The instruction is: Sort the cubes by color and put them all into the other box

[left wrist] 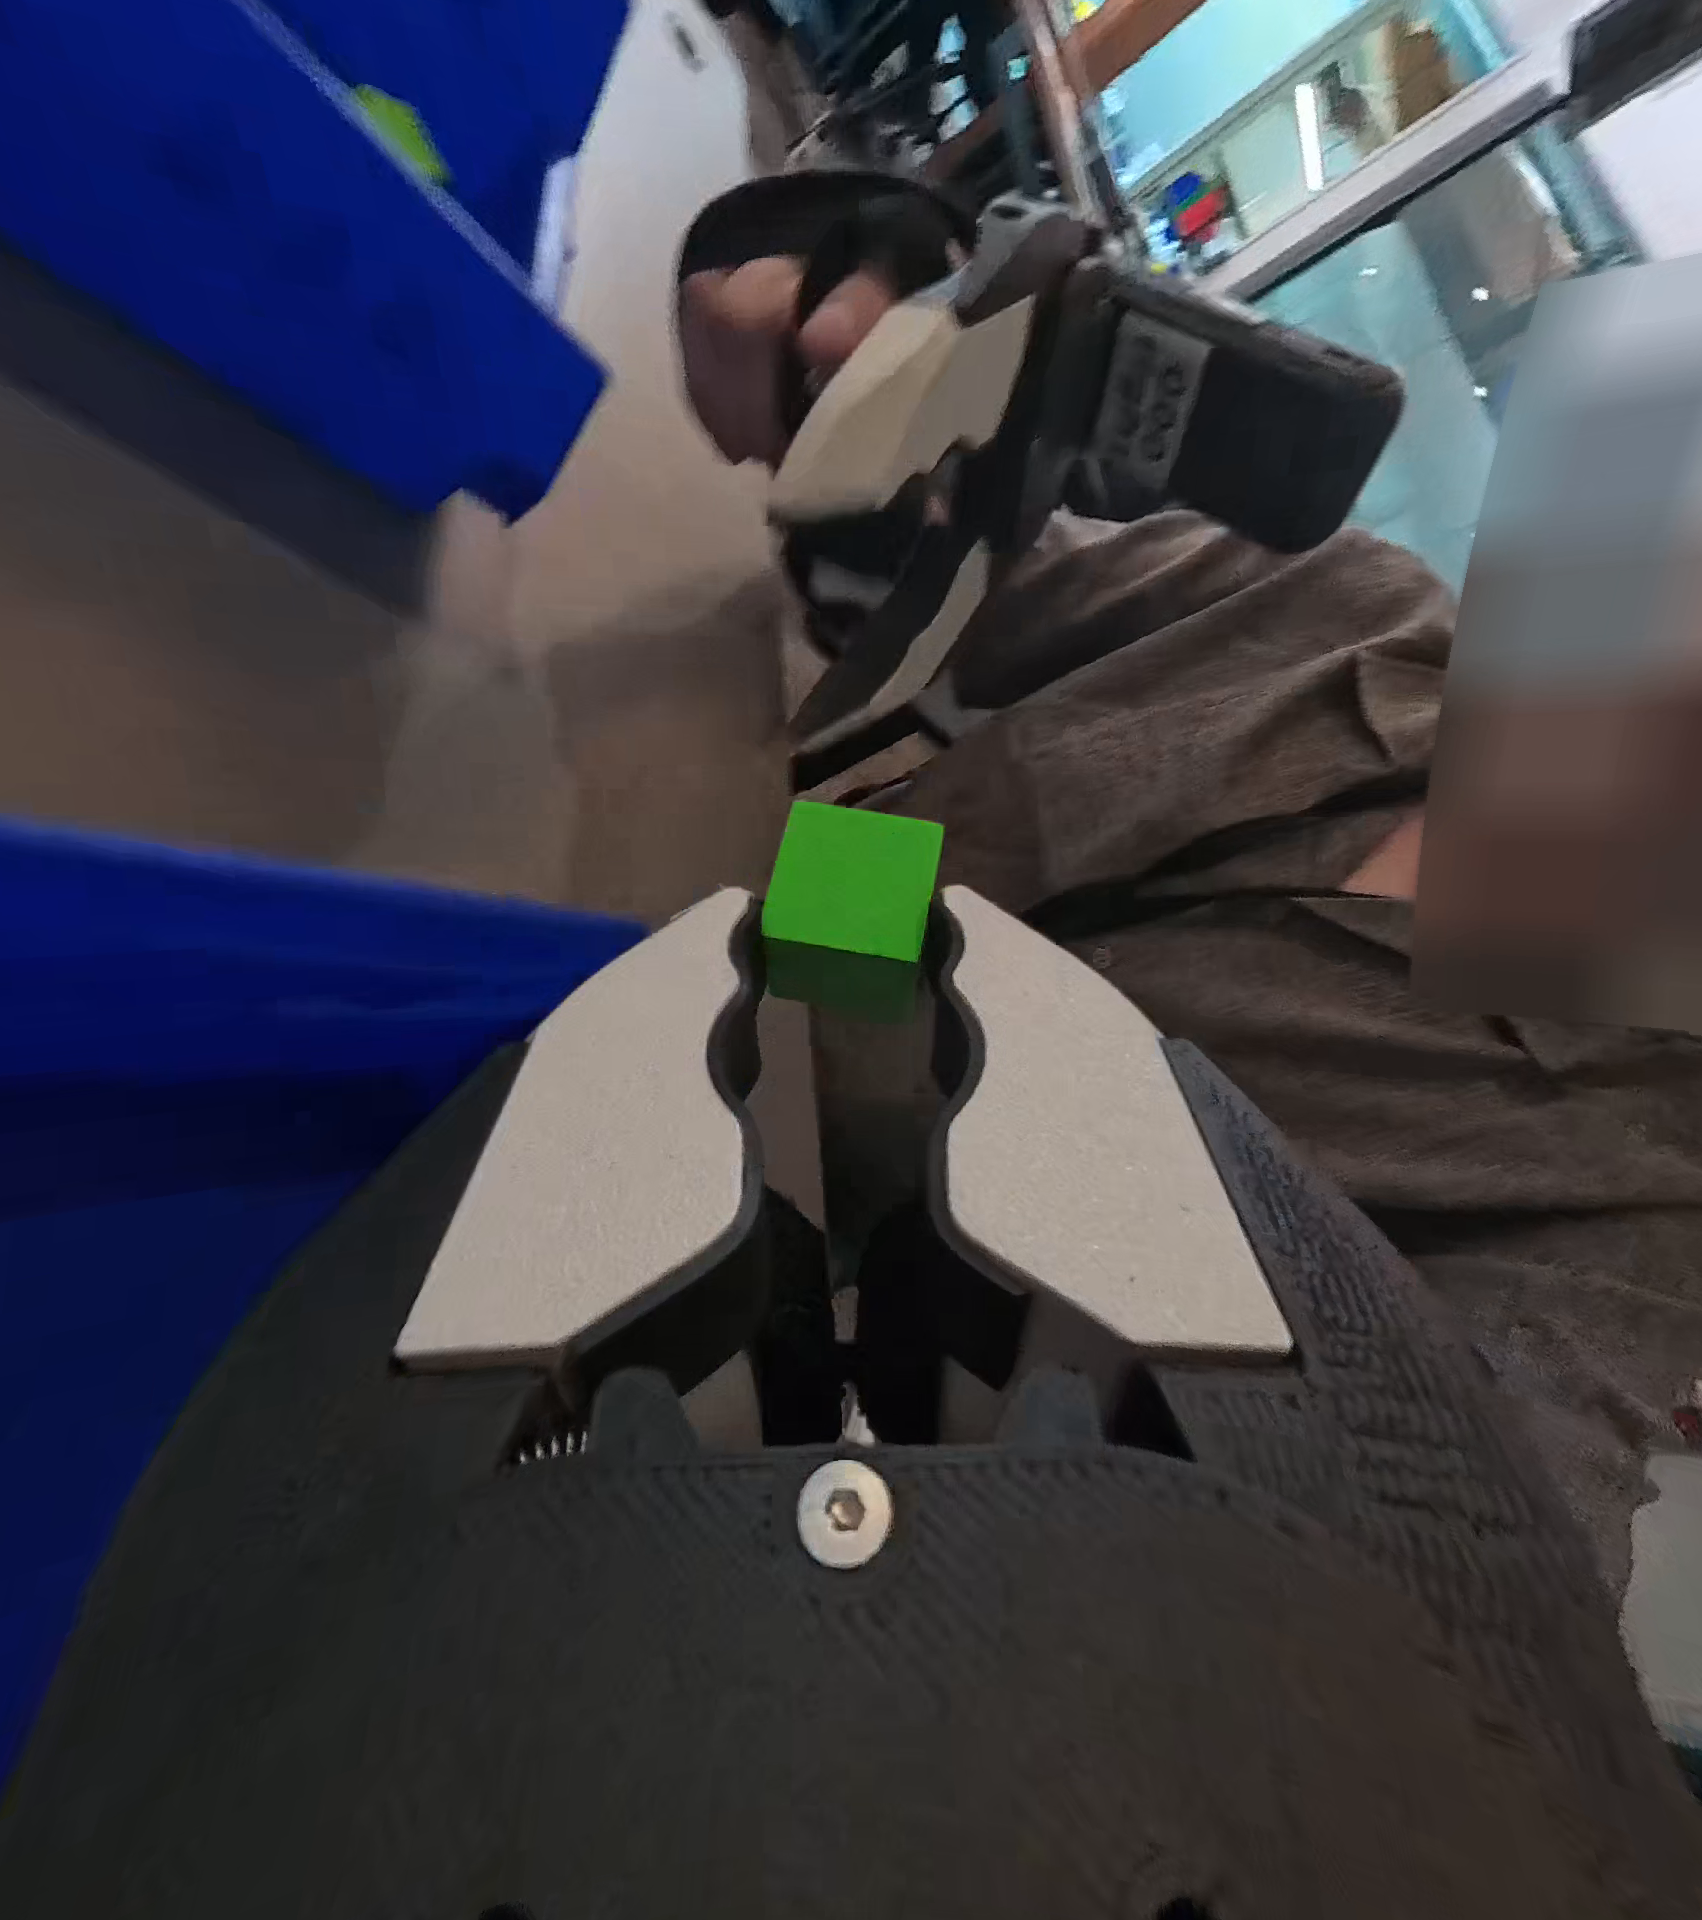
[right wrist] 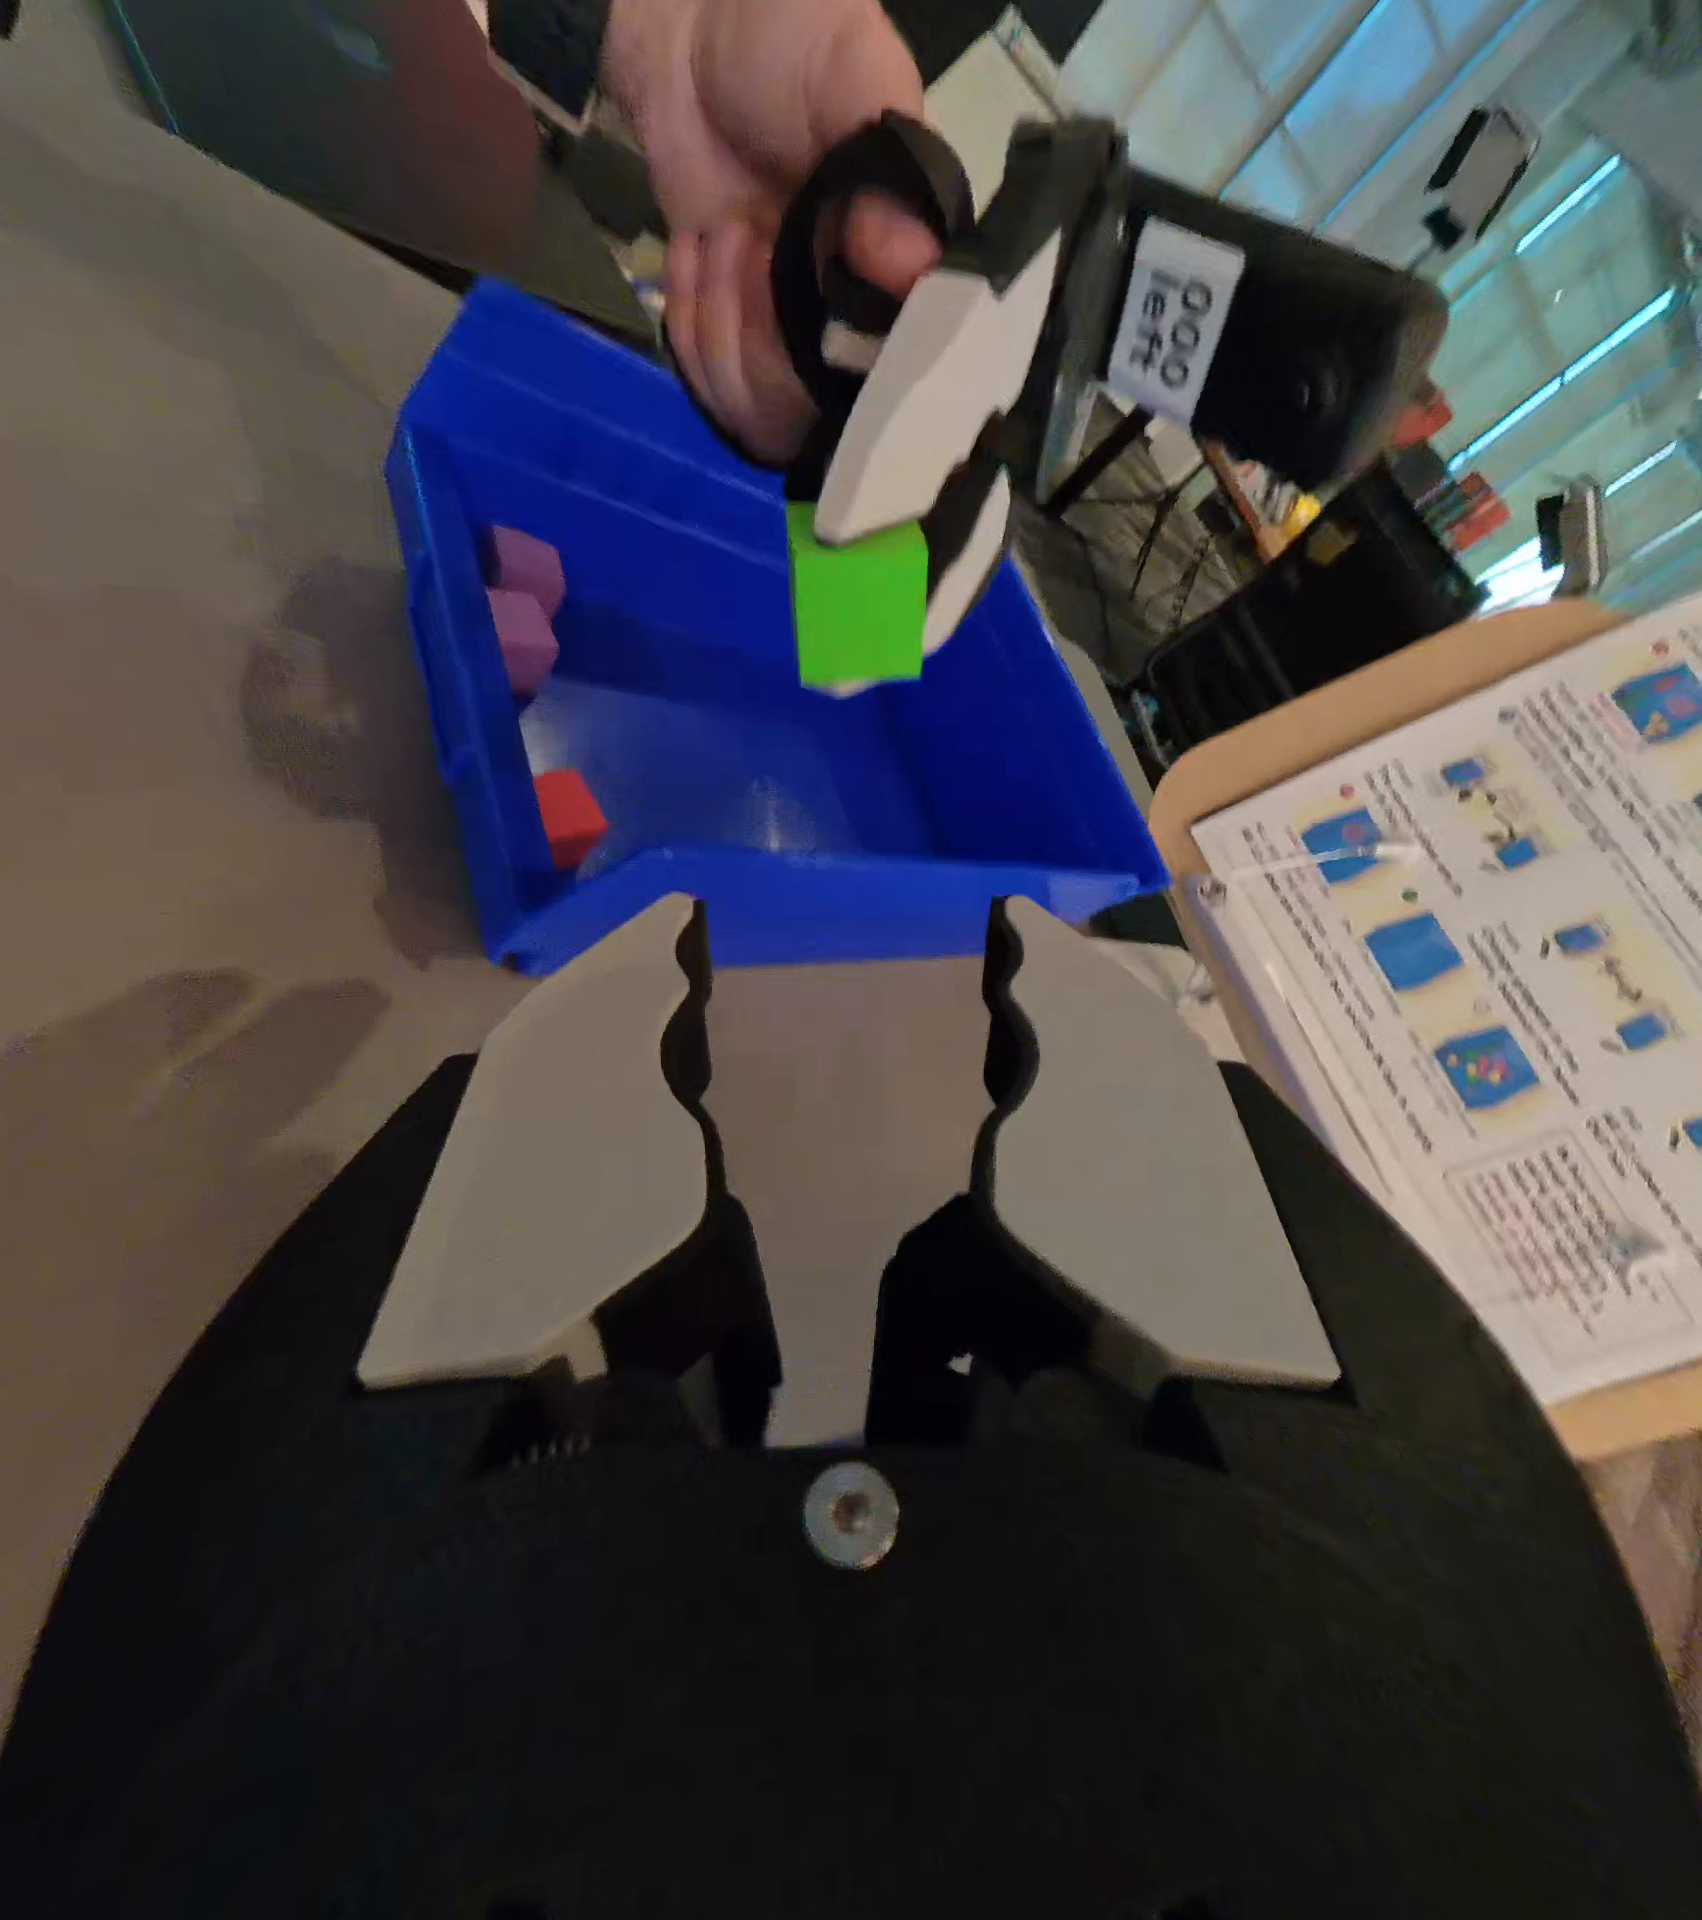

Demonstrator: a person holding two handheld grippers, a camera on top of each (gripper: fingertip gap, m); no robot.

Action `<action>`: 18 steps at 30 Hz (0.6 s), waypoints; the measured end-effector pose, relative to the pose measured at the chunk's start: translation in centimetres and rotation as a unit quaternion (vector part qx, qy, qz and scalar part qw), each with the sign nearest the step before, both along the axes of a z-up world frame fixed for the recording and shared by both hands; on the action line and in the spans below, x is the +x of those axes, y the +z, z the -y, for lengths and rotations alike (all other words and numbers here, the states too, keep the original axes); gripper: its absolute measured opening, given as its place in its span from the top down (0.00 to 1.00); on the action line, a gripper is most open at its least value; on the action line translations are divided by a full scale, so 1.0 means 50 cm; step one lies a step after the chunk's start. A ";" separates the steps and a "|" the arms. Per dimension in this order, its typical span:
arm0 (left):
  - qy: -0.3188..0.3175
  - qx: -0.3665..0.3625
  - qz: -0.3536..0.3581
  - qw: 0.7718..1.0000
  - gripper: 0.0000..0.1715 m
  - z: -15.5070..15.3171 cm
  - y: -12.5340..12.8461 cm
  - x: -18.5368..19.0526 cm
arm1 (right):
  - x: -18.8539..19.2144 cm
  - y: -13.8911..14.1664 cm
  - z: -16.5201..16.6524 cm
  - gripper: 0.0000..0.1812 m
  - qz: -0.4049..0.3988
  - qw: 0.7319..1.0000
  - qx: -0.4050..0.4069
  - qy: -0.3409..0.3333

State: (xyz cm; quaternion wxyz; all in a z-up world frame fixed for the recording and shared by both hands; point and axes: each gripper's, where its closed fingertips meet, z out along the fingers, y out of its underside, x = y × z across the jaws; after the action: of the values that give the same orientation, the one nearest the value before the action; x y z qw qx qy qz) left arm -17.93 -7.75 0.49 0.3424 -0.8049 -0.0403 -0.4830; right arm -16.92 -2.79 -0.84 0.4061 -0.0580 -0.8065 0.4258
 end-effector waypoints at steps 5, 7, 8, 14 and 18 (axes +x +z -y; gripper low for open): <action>-0.050 0.007 -0.011 0.999 0.82 -0.030 0.000 0.081 | 0.021 0.030 0.056 0.74 -0.032 0.999 -0.006 0.039; -0.062 0.007 -0.006 0.998 0.82 -0.040 0.002 0.098 | 0.030 0.034 0.067 0.75 -0.036 0.998 -0.003 0.047; -0.066 0.006 -0.007 0.998 0.82 -0.045 0.002 0.103 | 0.033 0.035 0.070 0.76 -0.036 0.998 0.001 0.048; -0.070 0.001 -0.002 0.998 0.82 -0.063 0.004 0.104 | 0.038 0.030 0.067 0.84 -0.029 0.998 -0.004 0.047; -0.040 -0.003 0.033 0.999 0.76 -0.081 0.013 0.101 | 0.037 0.036 0.050 0.84 -0.038 0.998 -0.021 0.040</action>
State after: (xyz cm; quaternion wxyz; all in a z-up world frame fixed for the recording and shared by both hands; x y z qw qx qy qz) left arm -12.89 -3.70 1.14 0.3195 -0.7902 -0.0210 -0.5225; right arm -15.05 -5.29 0.96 0.4183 -0.0179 -0.7830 0.4600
